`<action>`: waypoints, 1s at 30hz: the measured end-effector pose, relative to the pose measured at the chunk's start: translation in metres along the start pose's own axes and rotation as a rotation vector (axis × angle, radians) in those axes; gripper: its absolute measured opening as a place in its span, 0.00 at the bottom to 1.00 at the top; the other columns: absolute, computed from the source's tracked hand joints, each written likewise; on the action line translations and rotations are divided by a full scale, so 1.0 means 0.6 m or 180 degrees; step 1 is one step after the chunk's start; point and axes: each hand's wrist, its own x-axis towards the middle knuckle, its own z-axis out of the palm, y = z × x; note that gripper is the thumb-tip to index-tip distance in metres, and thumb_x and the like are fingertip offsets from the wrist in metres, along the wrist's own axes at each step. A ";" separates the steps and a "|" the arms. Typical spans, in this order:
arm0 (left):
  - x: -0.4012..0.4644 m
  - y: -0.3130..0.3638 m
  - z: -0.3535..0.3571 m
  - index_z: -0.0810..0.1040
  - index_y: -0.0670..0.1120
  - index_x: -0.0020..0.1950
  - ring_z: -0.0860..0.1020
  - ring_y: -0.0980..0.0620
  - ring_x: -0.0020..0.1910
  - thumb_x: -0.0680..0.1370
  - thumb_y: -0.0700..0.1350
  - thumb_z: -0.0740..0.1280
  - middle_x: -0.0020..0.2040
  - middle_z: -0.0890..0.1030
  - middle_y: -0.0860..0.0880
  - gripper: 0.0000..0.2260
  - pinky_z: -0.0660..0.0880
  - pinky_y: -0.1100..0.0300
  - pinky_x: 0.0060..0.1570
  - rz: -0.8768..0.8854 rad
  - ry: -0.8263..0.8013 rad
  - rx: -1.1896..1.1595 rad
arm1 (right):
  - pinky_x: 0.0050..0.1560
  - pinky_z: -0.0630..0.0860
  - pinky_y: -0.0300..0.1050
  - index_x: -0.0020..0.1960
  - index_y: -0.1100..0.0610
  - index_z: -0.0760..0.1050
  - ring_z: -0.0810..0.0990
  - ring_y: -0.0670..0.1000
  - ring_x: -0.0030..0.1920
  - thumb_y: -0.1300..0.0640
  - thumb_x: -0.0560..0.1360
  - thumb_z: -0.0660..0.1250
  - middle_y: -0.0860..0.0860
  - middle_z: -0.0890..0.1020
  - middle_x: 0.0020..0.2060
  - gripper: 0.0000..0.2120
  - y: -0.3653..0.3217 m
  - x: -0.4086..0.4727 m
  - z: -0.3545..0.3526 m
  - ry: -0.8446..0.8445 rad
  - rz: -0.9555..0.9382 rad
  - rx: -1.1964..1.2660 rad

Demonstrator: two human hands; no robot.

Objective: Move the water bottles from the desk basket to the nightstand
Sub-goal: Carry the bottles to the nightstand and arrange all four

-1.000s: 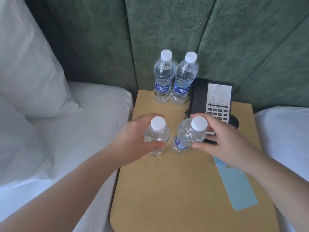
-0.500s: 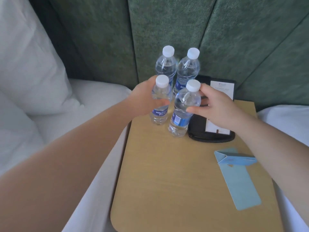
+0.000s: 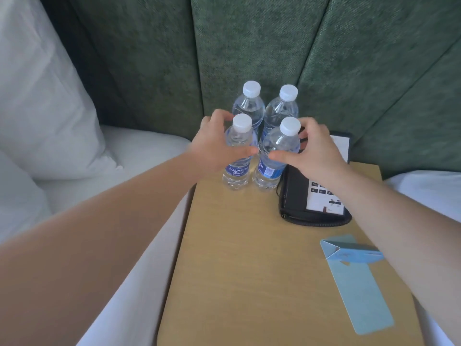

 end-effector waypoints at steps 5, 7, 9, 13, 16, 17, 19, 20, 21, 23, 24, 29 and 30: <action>0.007 -0.002 0.006 0.69 0.52 0.53 0.74 0.59 0.46 0.64 0.57 0.78 0.52 0.76 0.54 0.26 0.68 0.64 0.39 -0.0076 0.0098 -0.0122 | 0.65 0.69 0.48 0.68 0.47 0.62 0.72 0.47 0.64 0.55 0.68 0.76 0.47 0.73 0.64 0.35 0.011 0.005 -0.015 -0.0413 -0.0114 0.0389; 0.008 -0.002 0.005 0.69 0.52 0.52 0.75 0.59 0.47 0.64 0.57 0.78 0.52 0.76 0.54 0.25 0.69 0.65 0.40 -0.0066 0.0096 -0.0145 | 0.68 0.65 0.50 0.73 0.41 0.55 0.68 0.44 0.68 0.54 0.68 0.76 0.43 0.69 0.69 0.42 0.016 -0.001 -0.028 -0.0495 -0.0106 0.0580; 0.007 -0.002 0.005 0.69 0.52 0.52 0.75 0.59 0.47 0.65 0.57 0.78 0.52 0.76 0.54 0.25 0.70 0.65 0.42 -0.0065 0.0086 -0.0186 | 0.61 0.69 0.46 0.71 0.38 0.56 0.71 0.45 0.64 0.47 0.63 0.78 0.44 0.68 0.68 0.45 0.012 -0.007 -0.022 -0.0140 -0.0050 0.0600; 0.003 -0.002 0.005 0.70 0.54 0.53 0.74 0.63 0.44 0.66 0.55 0.78 0.49 0.75 0.60 0.23 0.68 0.66 0.40 -0.0079 0.0081 -0.0357 | 0.52 0.74 0.46 0.62 0.47 0.64 0.77 0.50 0.56 0.49 0.62 0.80 0.50 0.75 0.57 0.35 0.000 -0.003 0.001 0.0220 -0.0061 0.0410; 0.001 -0.006 0.010 0.73 0.53 0.57 0.76 0.57 0.49 0.67 0.53 0.78 0.51 0.77 0.59 0.23 0.73 0.60 0.50 -0.0097 0.0136 -0.0535 | 0.65 0.71 0.53 0.65 0.49 0.64 0.73 0.48 0.64 0.56 0.67 0.77 0.47 0.74 0.64 0.32 0.011 -0.004 -0.008 -0.0137 0.0020 0.0839; -0.001 -0.007 0.012 0.74 0.53 0.58 0.76 0.57 0.51 0.67 0.52 0.78 0.52 0.78 0.58 0.23 0.73 0.59 0.52 -0.0098 0.0172 -0.0589 | 0.67 0.69 0.53 0.68 0.49 0.63 0.72 0.47 0.66 0.56 0.67 0.77 0.46 0.72 0.67 0.34 0.016 -0.008 -0.011 -0.0163 0.0046 0.0946; -0.006 -0.009 0.019 0.76 0.52 0.62 0.77 0.59 0.53 0.68 0.51 0.78 0.53 0.79 0.59 0.25 0.72 0.63 0.52 -0.0064 0.0263 -0.0686 | 0.64 0.70 0.47 0.71 0.45 0.61 0.71 0.44 0.66 0.53 0.66 0.77 0.45 0.68 0.70 0.39 0.021 -0.016 -0.011 -0.0016 0.0126 0.1004; -0.009 -0.010 0.023 0.76 0.53 0.64 0.77 0.62 0.53 0.68 0.51 0.78 0.53 0.80 0.61 0.25 0.72 0.67 0.50 -0.0041 0.0294 -0.0761 | 0.61 0.71 0.44 0.71 0.43 0.61 0.73 0.44 0.64 0.52 0.65 0.78 0.45 0.68 0.70 0.40 0.020 -0.020 -0.008 0.0017 0.0172 0.1038; -0.013 -0.011 0.026 0.76 0.53 0.65 0.77 0.66 0.51 0.69 0.50 0.77 0.50 0.80 0.63 0.25 0.71 0.72 0.48 -0.0024 0.0316 -0.0853 | 0.60 0.71 0.43 0.71 0.43 0.61 0.74 0.43 0.63 0.52 0.65 0.78 0.45 0.70 0.69 0.40 0.018 -0.022 -0.002 -0.0020 0.0193 0.1080; -0.017 -0.013 0.033 0.75 0.55 0.65 0.77 0.70 0.48 0.69 0.49 0.77 0.46 0.80 0.67 0.25 0.71 0.77 0.45 -0.0028 0.0373 -0.1013 | 0.60 0.73 0.46 0.70 0.46 0.63 0.77 0.44 0.60 0.54 0.66 0.78 0.45 0.75 0.64 0.38 0.015 -0.024 0.010 -0.0092 0.0157 0.1116; -0.017 -0.014 0.036 0.74 0.55 0.65 0.77 0.69 0.50 0.68 0.49 0.78 0.48 0.79 0.67 0.26 0.72 0.75 0.47 -0.0080 0.0417 -0.1074 | 0.59 0.74 0.47 0.69 0.49 0.64 0.78 0.45 0.59 0.56 0.67 0.77 0.46 0.76 0.62 0.35 0.014 -0.025 0.014 -0.0038 0.0136 0.1130; -0.011 -0.020 0.044 0.74 0.53 0.58 0.76 0.65 0.54 0.66 0.53 0.79 0.54 0.79 0.61 0.24 0.72 0.67 0.52 -0.0263 0.0533 -0.1111 | 0.58 0.75 0.42 0.61 0.50 0.66 0.79 0.43 0.56 0.62 0.70 0.73 0.45 0.79 0.57 0.24 0.019 -0.026 0.010 0.0066 0.0103 0.1176; -0.008 -0.021 0.045 0.75 0.52 0.58 0.76 0.64 0.54 0.66 0.52 0.79 0.54 0.79 0.60 0.24 0.73 0.66 0.53 -0.0275 0.0508 -0.1142 | 0.57 0.74 0.41 0.62 0.49 0.67 0.79 0.43 0.56 0.62 0.71 0.72 0.44 0.79 0.57 0.24 0.020 -0.025 0.008 0.0078 0.0101 0.1125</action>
